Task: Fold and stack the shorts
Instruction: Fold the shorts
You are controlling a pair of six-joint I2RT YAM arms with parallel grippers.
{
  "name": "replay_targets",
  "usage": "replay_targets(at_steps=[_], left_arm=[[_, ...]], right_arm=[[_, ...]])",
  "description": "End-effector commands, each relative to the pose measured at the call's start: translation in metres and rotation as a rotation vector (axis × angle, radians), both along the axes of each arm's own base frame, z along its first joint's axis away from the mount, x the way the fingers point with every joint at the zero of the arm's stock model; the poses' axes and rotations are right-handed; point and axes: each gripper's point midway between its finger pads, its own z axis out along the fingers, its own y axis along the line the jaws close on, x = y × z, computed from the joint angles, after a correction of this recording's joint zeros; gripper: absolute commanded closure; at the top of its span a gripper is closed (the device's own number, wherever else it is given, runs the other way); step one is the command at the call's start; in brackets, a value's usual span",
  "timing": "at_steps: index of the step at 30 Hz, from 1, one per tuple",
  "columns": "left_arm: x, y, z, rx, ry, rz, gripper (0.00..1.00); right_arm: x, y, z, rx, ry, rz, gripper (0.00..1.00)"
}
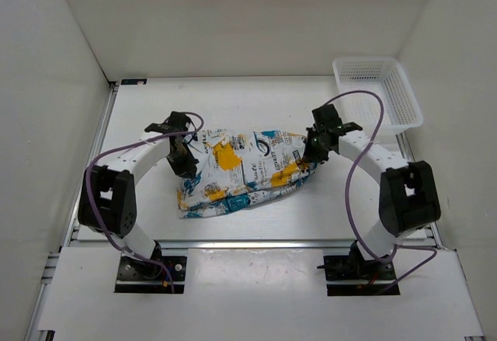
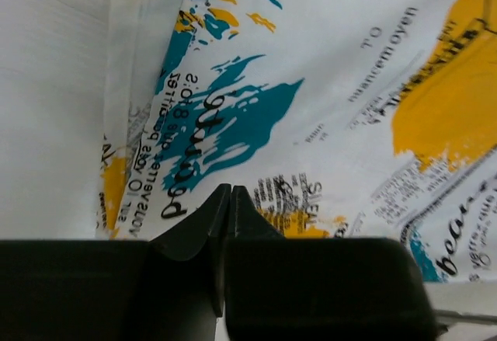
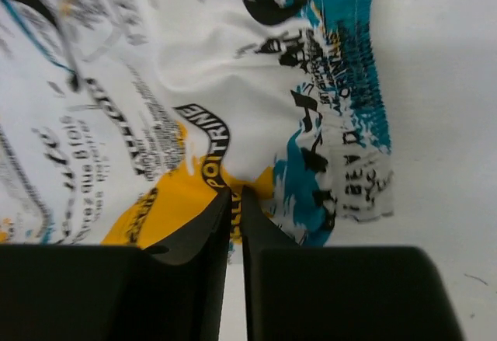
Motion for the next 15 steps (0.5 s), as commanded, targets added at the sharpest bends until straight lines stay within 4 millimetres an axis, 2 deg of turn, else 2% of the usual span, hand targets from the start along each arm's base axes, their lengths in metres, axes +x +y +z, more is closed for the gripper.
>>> replay_targets(at_steps=[1, 4, 6, 9, 11, 14, 15], left_arm=[[-0.004, -0.005, -0.014, -0.009, 0.006, -0.015, 0.85], [-0.015, -0.004, -0.029, -0.010, 0.045, -0.006, 0.85], [-0.019, -0.003, -0.034, -0.005, 0.064, -0.006, 0.85], [-0.018, -0.004, -0.037, -0.005, 0.064, -0.006, 0.85], [-0.012, -0.003, -0.039, 0.009, 0.067, -0.003, 0.85], [0.000, -0.005, -0.041, 0.017, 0.064, -0.002, 0.85], [0.004, -0.006, -0.040, 0.018, 0.061, -0.011, 0.85]], right_arm=[[-0.014, 0.009, -0.040, 0.035, 0.107, 0.030, 0.88], [-0.028, 0.010, -0.069, 0.042, 0.176, 0.042, 0.89], [-0.037, 0.006, -0.078, 0.037, 0.201, 0.033, 0.90], [-0.047, 0.002, -0.083, 0.029, 0.225, 0.003, 0.90], [-0.065, -0.001, -0.086, 0.030, 0.256, -0.018, 0.90], [-0.088, 0.007, -0.087, 0.031, 0.277, -0.026, 0.90], [-0.088, 0.010, -0.083, 0.026, 0.259, -0.013, 0.90]])
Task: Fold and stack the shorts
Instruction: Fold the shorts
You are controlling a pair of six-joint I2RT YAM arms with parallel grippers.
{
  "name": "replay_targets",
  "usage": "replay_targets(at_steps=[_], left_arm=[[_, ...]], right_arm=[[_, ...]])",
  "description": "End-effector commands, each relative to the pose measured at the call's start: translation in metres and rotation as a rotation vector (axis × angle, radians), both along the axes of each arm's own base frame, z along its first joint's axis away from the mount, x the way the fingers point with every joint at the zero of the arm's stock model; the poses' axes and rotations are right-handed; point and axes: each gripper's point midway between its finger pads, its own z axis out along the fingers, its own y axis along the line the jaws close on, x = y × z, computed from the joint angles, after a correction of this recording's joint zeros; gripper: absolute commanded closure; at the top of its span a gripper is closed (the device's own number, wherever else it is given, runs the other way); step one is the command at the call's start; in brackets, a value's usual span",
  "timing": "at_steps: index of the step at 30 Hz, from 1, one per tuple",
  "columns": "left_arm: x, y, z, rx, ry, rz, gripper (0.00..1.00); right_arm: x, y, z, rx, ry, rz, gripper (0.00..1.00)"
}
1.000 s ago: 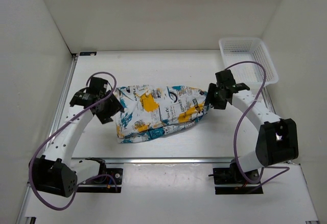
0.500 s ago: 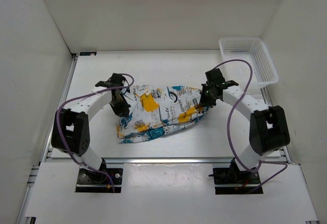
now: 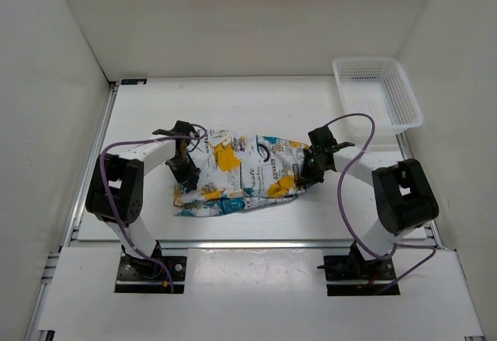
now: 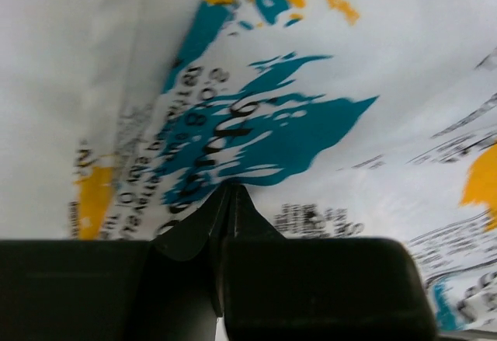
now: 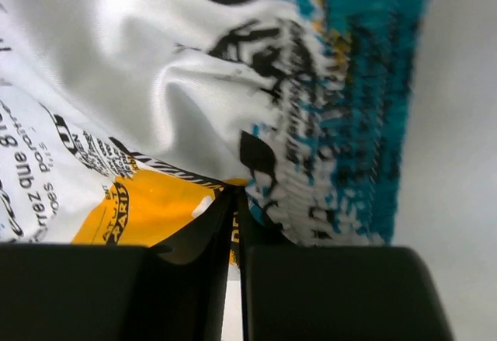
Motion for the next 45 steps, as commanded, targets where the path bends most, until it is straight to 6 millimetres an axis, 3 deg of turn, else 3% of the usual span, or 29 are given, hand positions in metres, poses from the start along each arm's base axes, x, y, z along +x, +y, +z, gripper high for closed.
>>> replay_targets(at_steps=[1, 2, 3, 4, 6, 8, 11, 14, 17, 18, 25, 28, 32, 34, 35, 41, 45], left_arm=[[0.029, -0.006, 0.010, -0.003, -0.077, -0.005, 0.85], [0.035, -0.011, 0.014, -0.021, -0.088, -0.021, 0.86], [0.039, -0.011, 0.017, -0.022, -0.099, -0.033, 0.86], [0.037, -0.011, 0.021, -0.023, -0.103, -0.033, 0.86], [0.047, -0.013, 0.036, -0.032, -0.148, -0.047, 0.86], [0.054, -0.013, 0.043, -0.025, -0.169, -0.055, 0.85], [0.055, -0.011, 0.039, -0.008, -0.155, -0.062, 0.85], [0.054, -0.004, 0.026, 0.033, -0.124, -0.057, 0.85], [0.051, 0.000, 0.018, 0.057, -0.102, -0.040, 0.85], [0.047, 0.006, 0.015, 0.074, -0.081, -0.017, 0.85], [0.041, 0.036, 0.023, 0.093, -0.106, 0.109, 0.80], [0.031, 0.056, 0.021, 0.108, -0.098, 0.233, 0.80], [0.038, 0.068, 0.019, 0.110, -0.118, 0.306, 0.80], [0.042, 0.067, 0.016, 0.112, -0.107, 0.306, 0.81], [0.043, 0.067, 0.012, 0.115, -0.095, 0.305, 0.81], [0.049, 0.068, -0.005, 0.119, -0.061, 0.320, 0.81], [0.051, 0.053, -0.005, 0.100, -0.066, 0.261, 0.82]], right_arm=[[-0.042, -0.001, -0.004, -0.067, 0.074, 0.008, 0.86], [-0.041, 0.000, 0.005, -0.096, 0.043, 0.022, 0.82], [-0.027, -0.001, 0.023, -0.114, -0.013, 0.004, 0.76], [-0.022, -0.016, 0.042, -0.180, -0.072, -0.018, 0.60], [-0.009, -0.027, 0.080, -0.212, -0.192, -0.052, 0.37], [0.009, -0.041, 0.111, -0.225, -0.283, -0.087, 0.21], [0.024, -0.060, 0.130, -0.217, -0.328, -0.135, 0.16], [0.029, -0.073, 0.115, -0.221, -0.270, -0.140, 0.15], [0.032, -0.073, 0.092, -0.181, -0.194, -0.121, 0.15], [0.032, -0.064, 0.084, -0.145, -0.168, -0.083, 0.15], [0.014, -0.054, 0.027, -0.088, -0.041, -0.043, 0.13], [0.010, -0.053, 0.013, -0.084, -0.024, -0.039, 0.18], [0.013, -0.049, 0.003, -0.067, -0.017, -0.032, 0.30], [0.014, -0.049, -0.001, -0.066, -0.020, -0.032, 0.38], [0.013, -0.049, -0.004, -0.068, -0.010, -0.032, 0.48], [0.015, -0.050, -0.007, -0.075, -0.009, -0.044, 0.85], [0.022, -0.061, 0.008, -0.135, -0.044, -0.071, 0.96]])
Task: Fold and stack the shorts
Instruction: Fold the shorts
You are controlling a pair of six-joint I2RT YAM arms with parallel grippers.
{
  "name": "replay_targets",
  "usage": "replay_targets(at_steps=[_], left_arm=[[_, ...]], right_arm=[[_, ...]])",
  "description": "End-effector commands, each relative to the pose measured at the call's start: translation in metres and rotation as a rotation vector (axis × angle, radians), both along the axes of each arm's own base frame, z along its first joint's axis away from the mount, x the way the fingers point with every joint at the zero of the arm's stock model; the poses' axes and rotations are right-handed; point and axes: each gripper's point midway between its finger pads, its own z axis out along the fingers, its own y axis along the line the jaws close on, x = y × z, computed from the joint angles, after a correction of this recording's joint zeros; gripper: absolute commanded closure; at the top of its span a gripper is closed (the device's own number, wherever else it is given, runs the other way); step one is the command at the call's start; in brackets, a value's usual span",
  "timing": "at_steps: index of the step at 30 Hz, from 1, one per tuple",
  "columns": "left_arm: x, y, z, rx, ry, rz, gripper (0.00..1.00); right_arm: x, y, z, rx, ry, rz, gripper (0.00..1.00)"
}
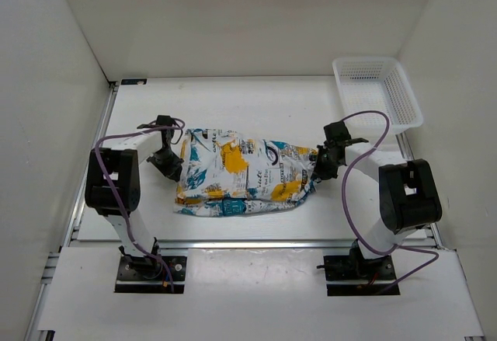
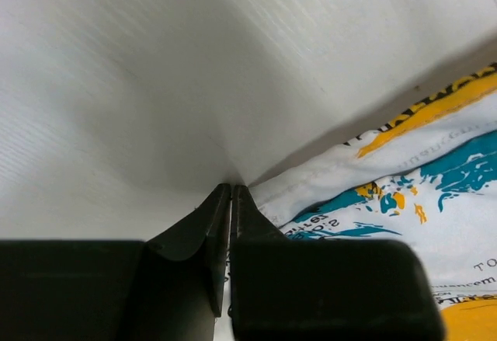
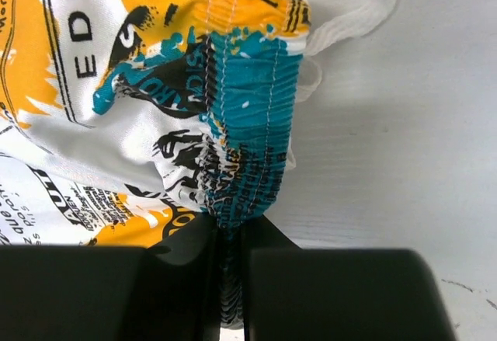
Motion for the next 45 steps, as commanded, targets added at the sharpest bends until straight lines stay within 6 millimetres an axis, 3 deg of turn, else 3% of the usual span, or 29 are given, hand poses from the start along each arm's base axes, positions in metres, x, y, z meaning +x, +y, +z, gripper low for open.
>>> replay_targets(at_steps=[1, 8, 12, 16, 18, 20, 24, 29, 33, 39, 41, 45], left_arm=[[0.014, -0.015, 0.004, -0.017, -0.047, -0.042, 0.82], [0.005, -0.068, 0.002, -0.079, -0.036, -0.165, 0.84], [0.003, -0.115, 0.010, -0.110, -0.071, -0.258, 0.85], [0.005, -0.149, 0.016, -0.142, -0.087, -0.318, 0.85], [0.005, -0.155, 0.018, -0.146, -0.095, -0.332, 0.85], [0.006, -0.155, 0.024, -0.152, -0.110, -0.333, 0.85], [-0.003, -0.148, 0.033, -0.144, -0.128, -0.353, 0.85], [-0.005, -0.138, 0.039, -0.102, -0.152, -0.355, 0.85], [-0.005, -0.115, 0.034, -0.079, -0.130, -0.299, 0.85], [0.003, -0.063, 0.031, -0.019, -0.125, -0.177, 0.85], [0.001, -0.059, 0.023, -0.042, -0.085, -0.186, 0.85], [0.019, -0.066, 0.019, -0.056, -0.097, -0.197, 0.85]], right_arm=[[0.009, -0.014, 0.013, -0.078, -0.041, -0.029, 0.96], [0.028, -0.030, 0.076, -0.156, -0.173, -0.047, 0.97], [0.037, -0.035, 0.118, -0.184, -0.251, -0.033, 0.98], [0.050, -0.023, 0.162, -0.209, -0.340, 0.007, 0.98], [0.049, -0.015, 0.170, -0.212, -0.345, 0.031, 0.98], [0.051, 0.000, 0.185, -0.209, -0.373, 0.063, 0.98], [0.052, 0.026, 0.187, -0.234, -0.370, 0.119, 1.00], [0.039, 0.081, 0.176, -0.255, -0.351, 0.209, 1.00], [0.028, 0.120, 0.172, -0.261, -0.358, 0.283, 1.00], [0.020, 0.145, 0.167, -0.257, -0.358, 0.323, 1.00], [0.018, 0.152, 0.167, -0.254, -0.360, 0.338, 1.00], [0.015, 0.171, 0.164, -0.243, -0.358, 0.376, 1.00]])
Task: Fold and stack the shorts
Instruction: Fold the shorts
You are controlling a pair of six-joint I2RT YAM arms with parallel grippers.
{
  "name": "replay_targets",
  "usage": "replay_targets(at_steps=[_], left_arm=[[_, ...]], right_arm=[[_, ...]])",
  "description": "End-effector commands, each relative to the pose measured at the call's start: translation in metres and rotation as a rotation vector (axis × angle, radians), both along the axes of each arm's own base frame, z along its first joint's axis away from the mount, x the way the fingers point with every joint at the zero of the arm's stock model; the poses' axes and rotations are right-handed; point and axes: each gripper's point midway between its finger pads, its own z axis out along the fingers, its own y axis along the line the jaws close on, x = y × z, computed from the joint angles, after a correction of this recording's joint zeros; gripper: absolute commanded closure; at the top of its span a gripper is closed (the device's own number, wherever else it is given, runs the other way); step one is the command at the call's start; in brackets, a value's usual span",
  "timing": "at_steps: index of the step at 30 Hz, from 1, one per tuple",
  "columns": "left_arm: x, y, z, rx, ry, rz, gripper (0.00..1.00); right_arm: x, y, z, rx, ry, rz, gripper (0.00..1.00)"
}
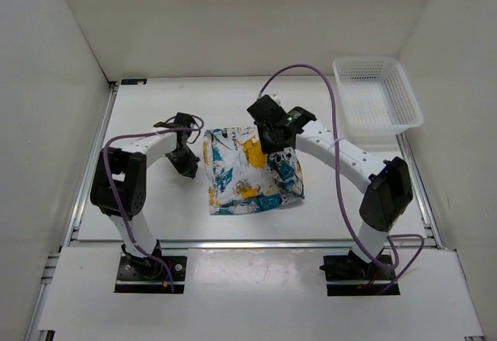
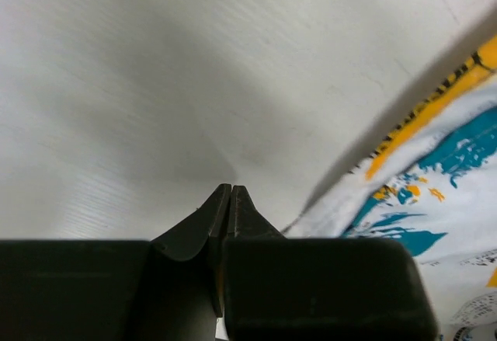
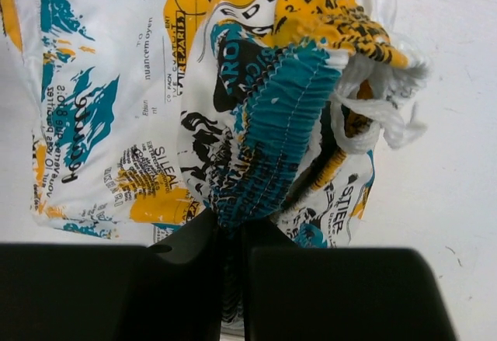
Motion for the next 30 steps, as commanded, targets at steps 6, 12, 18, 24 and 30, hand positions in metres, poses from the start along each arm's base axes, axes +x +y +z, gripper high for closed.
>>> replay_targets(at_steps=[6, 12, 18, 24, 30], left_arm=[[0.039, -0.017, 0.002, -0.025, -0.058, -0.072, 0.85], [0.043, -0.024, -0.010, -0.047, -0.028, -0.088, 0.85], [0.035, -0.022, -0.017, -0.042, -0.010, -0.087, 0.86], [0.034, -0.022, -0.019, -0.042, -0.010, -0.087, 0.86], [0.037, -0.022, -0.019, -0.044, -0.019, -0.088, 0.86]], right_arm=[[0.007, 0.035, 0.014, 0.043, -0.043, 0.041, 1.00], [0.009, 0.056, 0.020, 0.074, -0.047, 0.072, 1.00], [0.010, 0.085, 0.012, 0.106, -0.027, 0.116, 1.00], [0.017, 0.110, -0.001, 0.139, 0.006, 0.146, 1.00], [0.022, 0.125, -0.016, 0.161, 0.028, 0.153, 1.00]])
